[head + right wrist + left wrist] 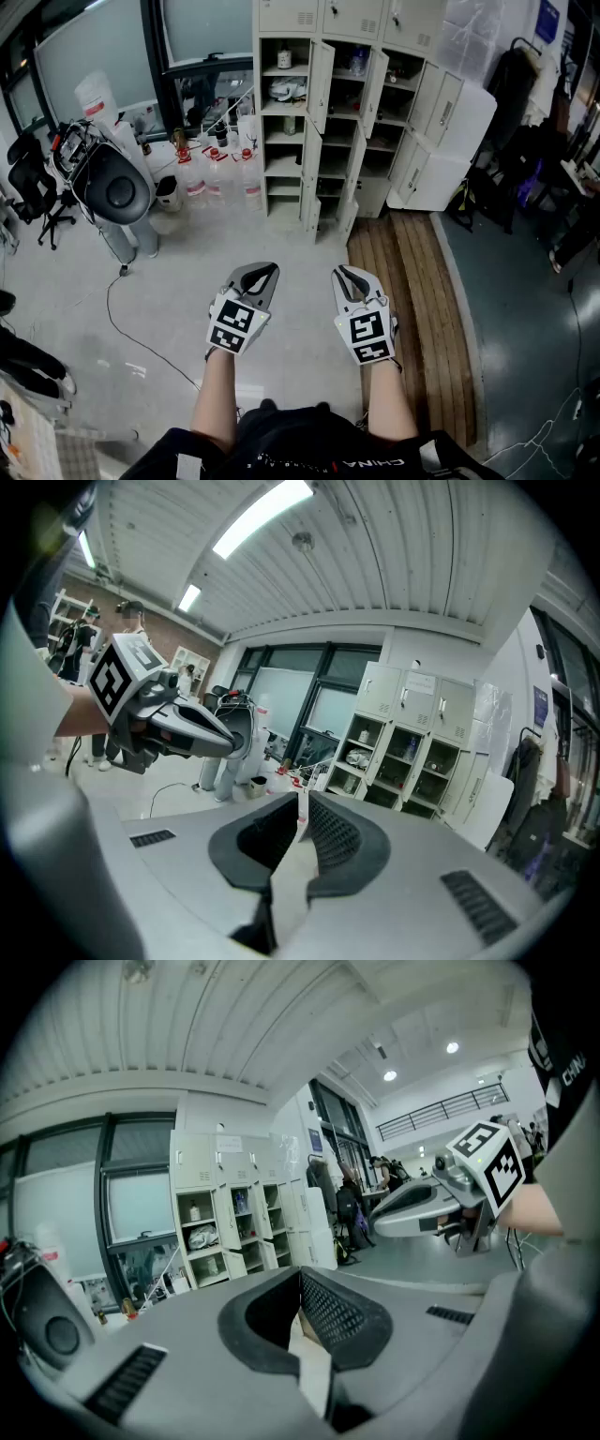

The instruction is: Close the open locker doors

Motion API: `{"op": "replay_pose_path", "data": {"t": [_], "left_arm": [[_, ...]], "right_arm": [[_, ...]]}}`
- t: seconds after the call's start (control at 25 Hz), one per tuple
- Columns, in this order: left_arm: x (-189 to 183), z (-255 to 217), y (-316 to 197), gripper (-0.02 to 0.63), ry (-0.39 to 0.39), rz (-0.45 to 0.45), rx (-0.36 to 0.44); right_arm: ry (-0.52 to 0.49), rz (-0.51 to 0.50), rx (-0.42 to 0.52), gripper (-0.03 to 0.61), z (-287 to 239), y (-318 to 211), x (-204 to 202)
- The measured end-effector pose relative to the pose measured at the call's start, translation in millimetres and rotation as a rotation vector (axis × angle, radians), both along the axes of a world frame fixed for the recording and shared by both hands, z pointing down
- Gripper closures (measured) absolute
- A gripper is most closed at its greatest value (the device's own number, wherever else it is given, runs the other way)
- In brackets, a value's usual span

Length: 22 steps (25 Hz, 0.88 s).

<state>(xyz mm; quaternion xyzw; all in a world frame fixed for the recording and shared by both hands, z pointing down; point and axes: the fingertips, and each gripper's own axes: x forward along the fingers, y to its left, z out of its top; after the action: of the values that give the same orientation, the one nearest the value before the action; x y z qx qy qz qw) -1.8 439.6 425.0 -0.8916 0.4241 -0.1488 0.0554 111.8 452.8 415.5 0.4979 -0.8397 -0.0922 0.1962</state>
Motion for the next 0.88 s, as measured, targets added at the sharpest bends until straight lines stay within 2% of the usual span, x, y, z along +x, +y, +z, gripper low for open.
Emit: {"op": "replay_pose_path", "data": {"t": [0.44, 0.64, 0.88], "left_arm": [[14.5, -9.5, -2.2, 0.594, -0.025, -0.010, 0.064], [19.0, -17.2, 0.4, 0.592, 0.055, 0.004, 0.061], [20.6, -12.0, 1.5, 0.592, 0.038, 0.003, 0.058]], "right_arm": [[0.039, 0.027, 0.008, 0.522, -0.9, 0.6, 13.1], [0.001, 0.028, 0.033, 0.522, -8.1, -0.9, 13.8], [-0.023, 0.023, 0.017, 0.522, -5.8, 2.4, 13.1]]}}
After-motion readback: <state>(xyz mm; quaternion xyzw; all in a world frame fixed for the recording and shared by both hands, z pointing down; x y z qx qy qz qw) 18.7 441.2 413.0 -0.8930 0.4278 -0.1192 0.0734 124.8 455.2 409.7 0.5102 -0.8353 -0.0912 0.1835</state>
